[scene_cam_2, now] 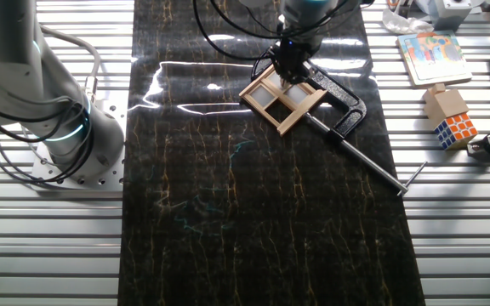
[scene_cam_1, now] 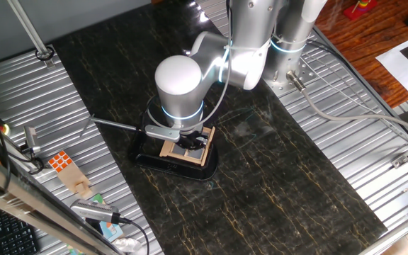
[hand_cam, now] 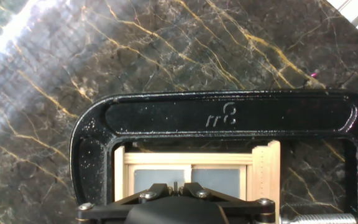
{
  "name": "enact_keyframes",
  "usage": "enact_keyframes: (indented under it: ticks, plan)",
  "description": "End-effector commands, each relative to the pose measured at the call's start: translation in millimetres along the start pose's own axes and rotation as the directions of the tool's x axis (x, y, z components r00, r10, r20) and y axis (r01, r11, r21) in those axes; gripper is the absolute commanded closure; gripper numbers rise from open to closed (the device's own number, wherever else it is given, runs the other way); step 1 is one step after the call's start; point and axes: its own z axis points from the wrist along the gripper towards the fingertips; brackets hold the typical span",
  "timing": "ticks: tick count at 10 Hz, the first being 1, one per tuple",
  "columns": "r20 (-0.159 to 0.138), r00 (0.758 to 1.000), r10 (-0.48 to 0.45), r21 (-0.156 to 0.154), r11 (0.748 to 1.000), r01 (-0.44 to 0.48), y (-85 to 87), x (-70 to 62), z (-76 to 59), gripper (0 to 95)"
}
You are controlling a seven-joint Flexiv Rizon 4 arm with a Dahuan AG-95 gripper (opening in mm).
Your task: Open a sliding window
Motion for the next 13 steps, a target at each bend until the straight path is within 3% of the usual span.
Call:
enact_keyframes:
  ticks: [1,13]
  plan:
    - [0.001,1.0,-0.001,-0.002,1.0,0.001,-1.1,0.2,-0.3,95.0]
    - [0.005,1.0,0.009,-0.006,1.0,-0.009,2.3,-3.8,0.6,95.0]
